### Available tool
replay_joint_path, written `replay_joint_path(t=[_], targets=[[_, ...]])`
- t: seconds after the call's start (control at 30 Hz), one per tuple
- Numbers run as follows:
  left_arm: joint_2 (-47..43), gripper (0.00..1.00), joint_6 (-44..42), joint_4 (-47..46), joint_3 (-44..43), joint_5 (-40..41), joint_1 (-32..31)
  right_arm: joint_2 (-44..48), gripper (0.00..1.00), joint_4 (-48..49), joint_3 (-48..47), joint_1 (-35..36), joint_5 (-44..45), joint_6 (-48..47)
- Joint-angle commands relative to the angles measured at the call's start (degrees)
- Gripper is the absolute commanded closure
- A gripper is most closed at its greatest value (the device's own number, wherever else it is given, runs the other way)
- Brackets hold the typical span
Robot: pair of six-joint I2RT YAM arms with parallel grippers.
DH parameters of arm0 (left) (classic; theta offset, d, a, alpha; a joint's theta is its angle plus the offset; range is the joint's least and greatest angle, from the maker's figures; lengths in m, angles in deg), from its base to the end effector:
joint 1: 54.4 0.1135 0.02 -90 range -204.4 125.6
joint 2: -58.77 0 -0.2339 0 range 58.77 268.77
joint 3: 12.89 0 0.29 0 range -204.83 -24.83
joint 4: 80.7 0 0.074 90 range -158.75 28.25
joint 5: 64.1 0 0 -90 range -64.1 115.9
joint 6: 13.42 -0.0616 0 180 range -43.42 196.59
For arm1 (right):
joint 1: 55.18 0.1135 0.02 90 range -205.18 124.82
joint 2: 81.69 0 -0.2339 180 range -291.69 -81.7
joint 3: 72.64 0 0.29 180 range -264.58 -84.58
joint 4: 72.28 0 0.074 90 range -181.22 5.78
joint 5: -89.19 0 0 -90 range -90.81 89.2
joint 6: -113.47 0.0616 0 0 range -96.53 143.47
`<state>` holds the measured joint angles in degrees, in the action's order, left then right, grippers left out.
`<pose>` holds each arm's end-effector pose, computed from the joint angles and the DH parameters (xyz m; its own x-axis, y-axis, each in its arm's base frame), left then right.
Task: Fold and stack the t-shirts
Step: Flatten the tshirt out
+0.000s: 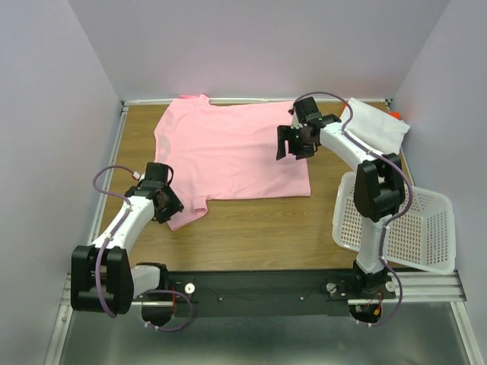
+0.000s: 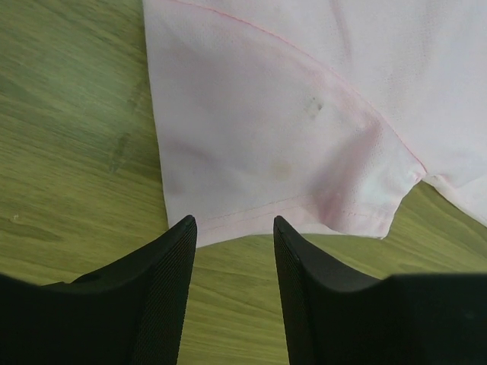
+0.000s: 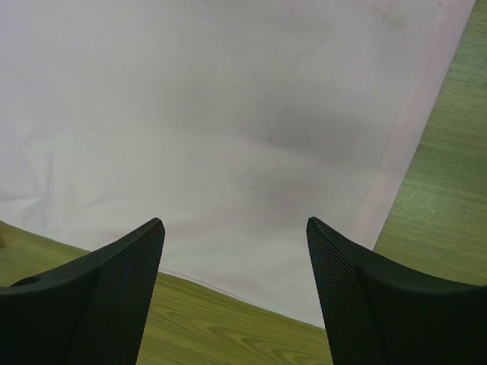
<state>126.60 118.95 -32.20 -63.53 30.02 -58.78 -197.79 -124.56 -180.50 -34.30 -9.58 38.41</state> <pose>0.2641 -0.0158 0.1210 -0.7028 -0.6203 -0.3483 -0.5779 0.7833 -0.2291 0.4417 0.1785 0.1646 -0.8947 -0.0686 -0.4413 -0.1984 0.9463 0.2551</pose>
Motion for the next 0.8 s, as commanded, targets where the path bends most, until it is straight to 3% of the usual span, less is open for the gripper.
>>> replay_joint_path(t=[0.0, 0.1, 0.27, 0.77], targets=[[2.6, 0.46, 3.0, 2.1, -2.1, 4.6, -1.4, 2.7, 0.18, 0.1, 1.6, -0.4, -1.8, -0.3], [7.2, 0.45, 3.7, 4.1, -4.1, 7.4, -1.7, 3.2, 0.18, 0.8, 2.4, -0.7, -3.3, 0.0], [7.2, 0.43, 9.1, 6.3, -3.8, 10.6, -1.8, 5.1, 0.18, 2.0, 4.6, -1.3, -4.7, 1.0], [10.7, 0.48, 11.9, 8.9, -5.1, 10.6, -1.9, 7.2, 0.18, 5.2, 9.6, -4.3, -5.5, 1.6]])
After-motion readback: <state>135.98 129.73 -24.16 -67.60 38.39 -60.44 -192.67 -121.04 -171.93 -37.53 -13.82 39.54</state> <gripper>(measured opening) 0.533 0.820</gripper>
